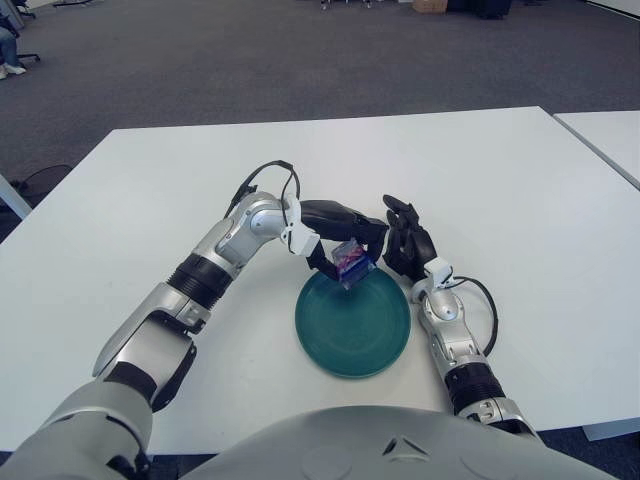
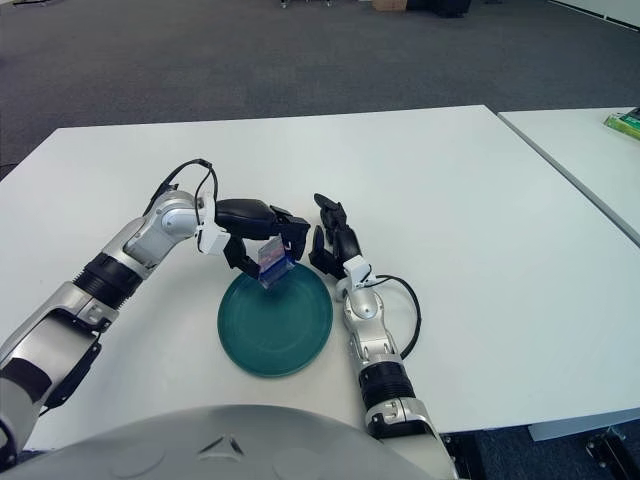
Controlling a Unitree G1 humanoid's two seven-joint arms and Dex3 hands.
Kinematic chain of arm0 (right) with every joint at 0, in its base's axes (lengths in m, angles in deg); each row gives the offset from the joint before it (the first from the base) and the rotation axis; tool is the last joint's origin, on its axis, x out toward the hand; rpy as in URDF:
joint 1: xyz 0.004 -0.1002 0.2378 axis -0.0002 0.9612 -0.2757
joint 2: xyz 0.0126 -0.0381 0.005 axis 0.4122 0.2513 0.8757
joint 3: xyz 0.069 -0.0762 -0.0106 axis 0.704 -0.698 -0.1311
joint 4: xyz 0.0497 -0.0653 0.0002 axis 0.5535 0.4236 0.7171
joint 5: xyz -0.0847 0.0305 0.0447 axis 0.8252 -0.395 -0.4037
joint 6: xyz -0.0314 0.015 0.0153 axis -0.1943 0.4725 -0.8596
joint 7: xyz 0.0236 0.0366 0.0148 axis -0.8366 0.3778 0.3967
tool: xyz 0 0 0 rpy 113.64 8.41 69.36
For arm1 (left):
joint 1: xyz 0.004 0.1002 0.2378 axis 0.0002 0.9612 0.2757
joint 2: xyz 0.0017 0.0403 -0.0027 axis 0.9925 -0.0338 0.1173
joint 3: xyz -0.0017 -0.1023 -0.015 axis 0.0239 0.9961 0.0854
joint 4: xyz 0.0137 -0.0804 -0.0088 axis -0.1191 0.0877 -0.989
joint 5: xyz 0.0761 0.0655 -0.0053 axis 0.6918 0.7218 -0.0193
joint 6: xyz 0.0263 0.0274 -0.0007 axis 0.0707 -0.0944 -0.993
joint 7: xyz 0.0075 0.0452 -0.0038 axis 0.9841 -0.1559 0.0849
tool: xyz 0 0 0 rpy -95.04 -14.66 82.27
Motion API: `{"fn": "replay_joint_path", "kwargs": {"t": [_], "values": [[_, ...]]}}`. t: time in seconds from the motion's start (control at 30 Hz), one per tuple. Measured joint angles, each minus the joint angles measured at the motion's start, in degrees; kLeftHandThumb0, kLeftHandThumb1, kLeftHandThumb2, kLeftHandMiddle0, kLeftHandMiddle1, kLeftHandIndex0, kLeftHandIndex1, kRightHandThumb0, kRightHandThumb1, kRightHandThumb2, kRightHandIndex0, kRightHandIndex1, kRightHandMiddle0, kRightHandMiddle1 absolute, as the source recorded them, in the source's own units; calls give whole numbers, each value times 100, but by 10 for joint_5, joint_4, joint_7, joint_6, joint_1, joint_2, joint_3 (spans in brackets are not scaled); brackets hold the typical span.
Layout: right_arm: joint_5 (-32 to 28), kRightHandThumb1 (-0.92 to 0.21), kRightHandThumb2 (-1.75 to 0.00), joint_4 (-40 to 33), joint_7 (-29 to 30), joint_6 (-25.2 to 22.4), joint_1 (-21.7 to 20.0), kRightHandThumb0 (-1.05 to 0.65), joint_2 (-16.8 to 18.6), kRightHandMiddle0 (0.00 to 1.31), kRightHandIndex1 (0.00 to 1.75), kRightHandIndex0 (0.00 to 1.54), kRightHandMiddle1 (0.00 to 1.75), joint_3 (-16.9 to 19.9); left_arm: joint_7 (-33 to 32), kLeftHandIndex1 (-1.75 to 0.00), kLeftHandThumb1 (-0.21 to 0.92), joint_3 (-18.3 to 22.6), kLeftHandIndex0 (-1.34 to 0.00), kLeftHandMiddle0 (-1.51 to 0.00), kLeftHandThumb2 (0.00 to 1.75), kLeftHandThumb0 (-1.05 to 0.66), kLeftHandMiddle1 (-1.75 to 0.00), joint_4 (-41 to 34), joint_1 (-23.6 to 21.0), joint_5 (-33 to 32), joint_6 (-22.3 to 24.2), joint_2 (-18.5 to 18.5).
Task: Put the gum into the plate.
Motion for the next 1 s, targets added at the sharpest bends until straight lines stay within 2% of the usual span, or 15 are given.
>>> {"fn": "replay_joint_path", "kwargs": {"t": [0.27,0.37,0.4,0.5,1.0], "values": [[-4,-92,-98,1,15,-2,-1,-74,9,0,6,35,82,7,7,-174,92,0,-19,-30,51,-35,-77,-19,9,-17,18,-1],[1,-92,-98,2,25,-2,-1,-73,9,0,6,36,84,6,8,-132,81,0,-12,-32,63,-46,-72,-25,16,-22,23,-1],[3,-92,-98,3,27,-1,-2,-73,9,0,6,36,85,6,9,-124,78,0,-11,-32,66,-48,-70,-30,18,-23,26,0],[6,-92,-98,5,32,-1,-3,-72,9,0,6,37,87,4,12,-114,75,0,-9,-33,71,-50,-66,-45,24,-26,34,3],[16,-92,-98,14,47,2,-8,-72,9,2,5,39,91,-1,18,-105,76,0,-6,-37,71,-52,-57,-68,26,-31,48,10]]}}
